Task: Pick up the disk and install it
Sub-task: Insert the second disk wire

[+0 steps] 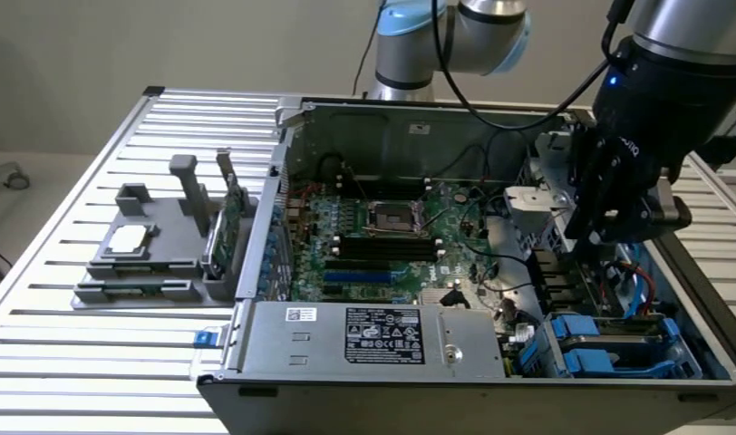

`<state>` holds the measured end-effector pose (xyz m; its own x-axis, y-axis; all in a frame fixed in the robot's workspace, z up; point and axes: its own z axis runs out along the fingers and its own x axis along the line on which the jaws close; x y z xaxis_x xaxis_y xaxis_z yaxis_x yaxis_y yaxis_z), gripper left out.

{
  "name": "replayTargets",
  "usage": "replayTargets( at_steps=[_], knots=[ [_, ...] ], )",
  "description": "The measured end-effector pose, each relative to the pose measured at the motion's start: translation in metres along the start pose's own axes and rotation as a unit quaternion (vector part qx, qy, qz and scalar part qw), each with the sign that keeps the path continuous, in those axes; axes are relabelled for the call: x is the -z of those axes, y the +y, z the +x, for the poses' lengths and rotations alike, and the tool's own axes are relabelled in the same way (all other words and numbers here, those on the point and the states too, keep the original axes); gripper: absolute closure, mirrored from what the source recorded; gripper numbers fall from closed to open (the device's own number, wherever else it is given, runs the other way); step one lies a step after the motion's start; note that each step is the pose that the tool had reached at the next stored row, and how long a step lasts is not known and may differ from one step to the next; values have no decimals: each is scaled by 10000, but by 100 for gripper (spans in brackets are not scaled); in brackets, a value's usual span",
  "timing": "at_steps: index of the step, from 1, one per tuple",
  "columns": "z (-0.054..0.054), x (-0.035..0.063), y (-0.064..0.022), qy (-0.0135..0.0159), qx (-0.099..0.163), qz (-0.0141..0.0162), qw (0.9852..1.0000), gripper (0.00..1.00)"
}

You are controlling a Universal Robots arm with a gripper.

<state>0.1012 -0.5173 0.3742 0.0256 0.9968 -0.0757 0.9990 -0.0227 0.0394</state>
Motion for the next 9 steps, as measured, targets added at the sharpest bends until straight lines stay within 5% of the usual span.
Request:
replayTargets(
  at_steps=[9],
  knots=[
    [59,4,29,-163,4,-44,9999,70]
  ],
)
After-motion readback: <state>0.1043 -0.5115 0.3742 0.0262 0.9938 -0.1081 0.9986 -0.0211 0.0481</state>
